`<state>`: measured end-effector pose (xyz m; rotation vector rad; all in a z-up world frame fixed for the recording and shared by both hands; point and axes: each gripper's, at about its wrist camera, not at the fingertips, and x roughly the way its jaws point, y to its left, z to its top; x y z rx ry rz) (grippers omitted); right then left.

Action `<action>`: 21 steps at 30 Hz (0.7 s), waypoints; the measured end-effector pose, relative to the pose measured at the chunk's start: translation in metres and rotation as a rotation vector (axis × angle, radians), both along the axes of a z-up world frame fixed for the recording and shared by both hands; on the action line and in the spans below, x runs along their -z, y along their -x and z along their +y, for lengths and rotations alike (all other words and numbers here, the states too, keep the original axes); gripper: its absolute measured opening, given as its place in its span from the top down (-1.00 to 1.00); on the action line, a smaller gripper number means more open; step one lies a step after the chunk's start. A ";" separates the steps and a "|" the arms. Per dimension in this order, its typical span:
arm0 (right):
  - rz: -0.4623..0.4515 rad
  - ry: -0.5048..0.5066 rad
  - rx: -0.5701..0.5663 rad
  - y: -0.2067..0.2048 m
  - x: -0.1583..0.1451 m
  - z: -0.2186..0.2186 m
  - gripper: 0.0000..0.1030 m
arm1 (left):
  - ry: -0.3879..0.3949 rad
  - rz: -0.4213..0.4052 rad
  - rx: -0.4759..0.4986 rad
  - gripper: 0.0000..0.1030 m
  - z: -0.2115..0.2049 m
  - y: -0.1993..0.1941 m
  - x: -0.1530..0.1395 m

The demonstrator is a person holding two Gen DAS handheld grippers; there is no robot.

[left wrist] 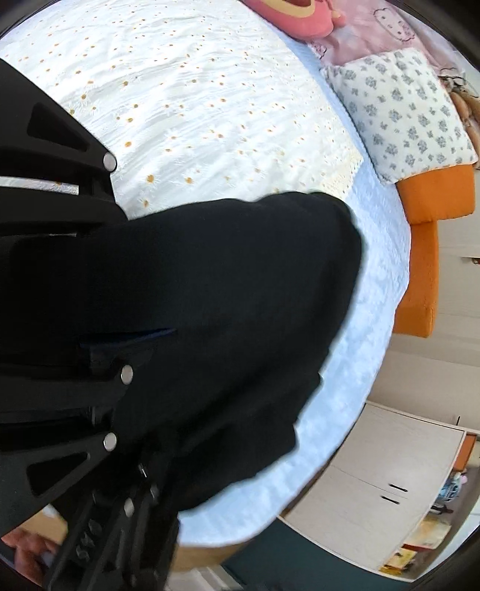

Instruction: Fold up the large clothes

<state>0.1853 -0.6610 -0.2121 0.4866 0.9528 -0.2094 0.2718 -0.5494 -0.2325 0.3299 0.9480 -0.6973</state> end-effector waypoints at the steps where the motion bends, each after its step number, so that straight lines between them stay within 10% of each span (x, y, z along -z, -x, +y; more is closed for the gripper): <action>1: -0.009 0.005 -0.004 0.002 0.004 0.002 0.24 | 0.005 0.001 -0.004 0.21 0.003 -0.002 0.005; 9: -0.014 0.070 0.012 0.010 0.012 0.005 -0.36 | 0.015 0.061 -0.137 -0.96 0.025 -0.028 0.029; 12: -0.018 0.024 0.046 0.016 0.012 -0.009 -0.46 | 0.085 0.178 -0.150 -0.96 0.038 -0.039 0.029; 18: -0.143 0.219 0.043 0.043 -0.056 0.003 -0.55 | 0.150 0.061 -0.125 -0.96 0.058 -0.024 -0.028; 21: -0.277 0.130 -0.013 0.050 -0.085 0.007 -0.58 | 0.255 0.063 -0.068 -0.96 0.058 -0.013 -0.060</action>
